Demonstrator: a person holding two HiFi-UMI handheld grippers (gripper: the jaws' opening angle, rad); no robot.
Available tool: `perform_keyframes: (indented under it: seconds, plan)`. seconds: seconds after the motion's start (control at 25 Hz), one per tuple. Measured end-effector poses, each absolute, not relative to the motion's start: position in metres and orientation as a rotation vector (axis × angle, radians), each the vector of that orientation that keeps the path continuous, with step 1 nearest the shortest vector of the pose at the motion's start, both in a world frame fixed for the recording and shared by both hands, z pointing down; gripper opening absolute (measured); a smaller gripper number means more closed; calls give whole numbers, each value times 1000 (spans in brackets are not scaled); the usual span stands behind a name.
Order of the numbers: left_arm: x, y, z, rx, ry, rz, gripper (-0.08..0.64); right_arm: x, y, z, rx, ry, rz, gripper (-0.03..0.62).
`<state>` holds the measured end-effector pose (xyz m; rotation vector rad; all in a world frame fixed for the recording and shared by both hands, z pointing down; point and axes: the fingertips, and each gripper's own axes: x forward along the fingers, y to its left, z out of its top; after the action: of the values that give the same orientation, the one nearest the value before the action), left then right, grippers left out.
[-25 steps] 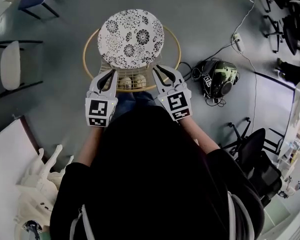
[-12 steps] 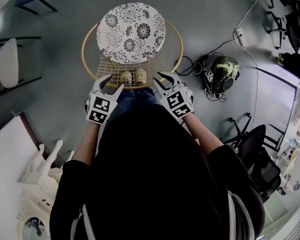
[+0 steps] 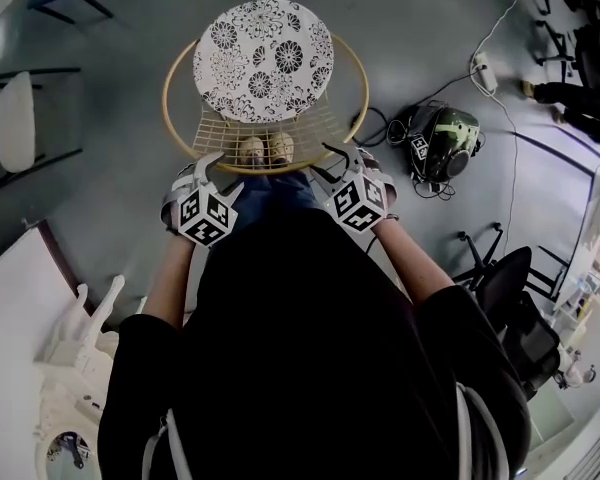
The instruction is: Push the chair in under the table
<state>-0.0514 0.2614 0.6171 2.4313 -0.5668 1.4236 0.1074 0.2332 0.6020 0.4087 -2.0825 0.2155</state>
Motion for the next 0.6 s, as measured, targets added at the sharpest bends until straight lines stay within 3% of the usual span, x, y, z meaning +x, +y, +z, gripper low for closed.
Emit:
perform_keyframes:
  seconds: [0.6]
  plan:
    - [-54,247,660,2518,-438,1888,288,122,236,662,213,-1757,-172,189]
